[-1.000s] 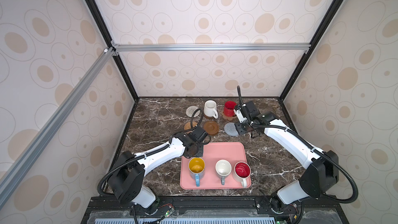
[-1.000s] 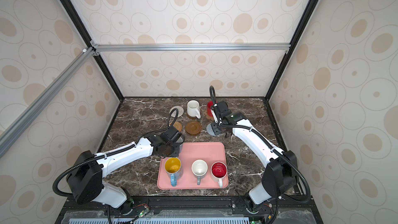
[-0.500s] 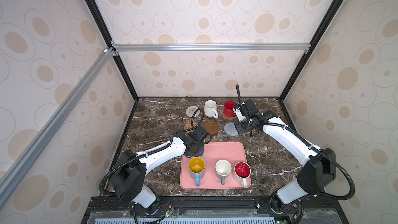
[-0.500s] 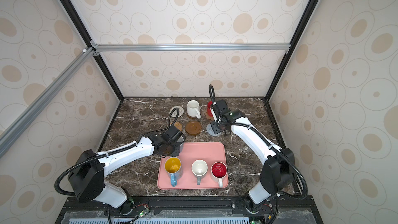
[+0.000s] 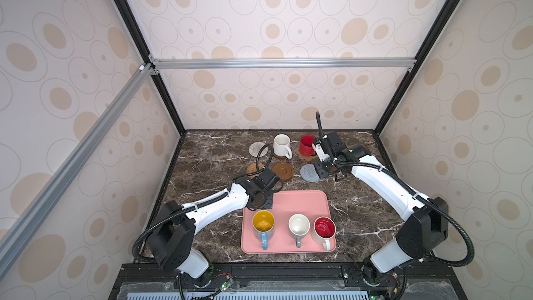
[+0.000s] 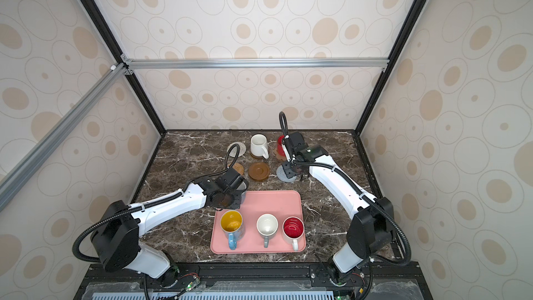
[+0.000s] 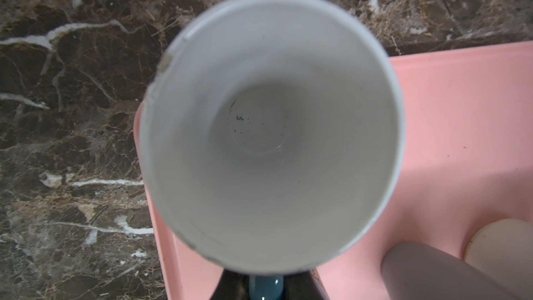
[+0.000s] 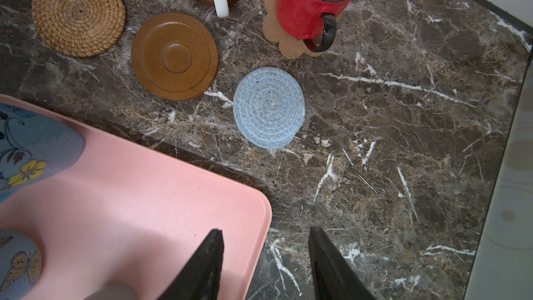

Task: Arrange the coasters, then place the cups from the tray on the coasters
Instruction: 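Lift the blue floral mug and carry it toward the woven white coaster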

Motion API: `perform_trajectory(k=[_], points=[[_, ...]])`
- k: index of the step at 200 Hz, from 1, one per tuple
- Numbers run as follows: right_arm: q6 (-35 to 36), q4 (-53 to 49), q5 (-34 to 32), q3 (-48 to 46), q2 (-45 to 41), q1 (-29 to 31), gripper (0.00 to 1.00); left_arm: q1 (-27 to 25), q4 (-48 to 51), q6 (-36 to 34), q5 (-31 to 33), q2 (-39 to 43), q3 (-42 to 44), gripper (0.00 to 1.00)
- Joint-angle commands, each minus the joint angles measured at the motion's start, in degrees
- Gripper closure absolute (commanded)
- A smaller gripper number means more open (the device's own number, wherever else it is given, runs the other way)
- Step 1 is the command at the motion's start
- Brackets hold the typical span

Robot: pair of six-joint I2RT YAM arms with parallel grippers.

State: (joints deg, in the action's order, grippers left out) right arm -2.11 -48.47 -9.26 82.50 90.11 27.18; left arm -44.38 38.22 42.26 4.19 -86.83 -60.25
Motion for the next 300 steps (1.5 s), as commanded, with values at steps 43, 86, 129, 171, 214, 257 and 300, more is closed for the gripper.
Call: perform_trajectory(k=[43,86,129,171,214,257,300], points=[[0.09,-1.54,-0.75,1.37,-0.05,-0.46,0.48,-0.36,-0.98,2.49,3.01,4.12,-2.59,0.99],[0.21,-1.61,-0.67,1.41,-0.16,-0.47,0.48,-0.32,-0.93,3.4,4.12,4.43,-3.35,0.99],[0.3,-1.61,-0.68,1.25,-0.54,-0.44,0.48,0.95,-0.66,4.87,6.57,3.68,-5.86,1.0],[1.39,-2.02,-1.02,1.75,-1.27,-0.46,0.48,3.55,-1.41,5.55,7.83,1.57,-8.66,1.0],[2.57,-2.57,-1.02,1.79,-2.18,-0.66,0.48,7.27,-3.52,5.83,8.21,-2.09,-12.74,1.0],[2.11,-2.7,0.0,0.32,-3.94,-0.81,0.48,10.5,-4.8,6.08,9.07,-8.0,-19.29,1.0],[0.75,-3.52,1.63,-1.38,-5.95,-0.89,0.48,13.36,-5.2,6.74,10.49,-15.92,-27.79,1.0]])
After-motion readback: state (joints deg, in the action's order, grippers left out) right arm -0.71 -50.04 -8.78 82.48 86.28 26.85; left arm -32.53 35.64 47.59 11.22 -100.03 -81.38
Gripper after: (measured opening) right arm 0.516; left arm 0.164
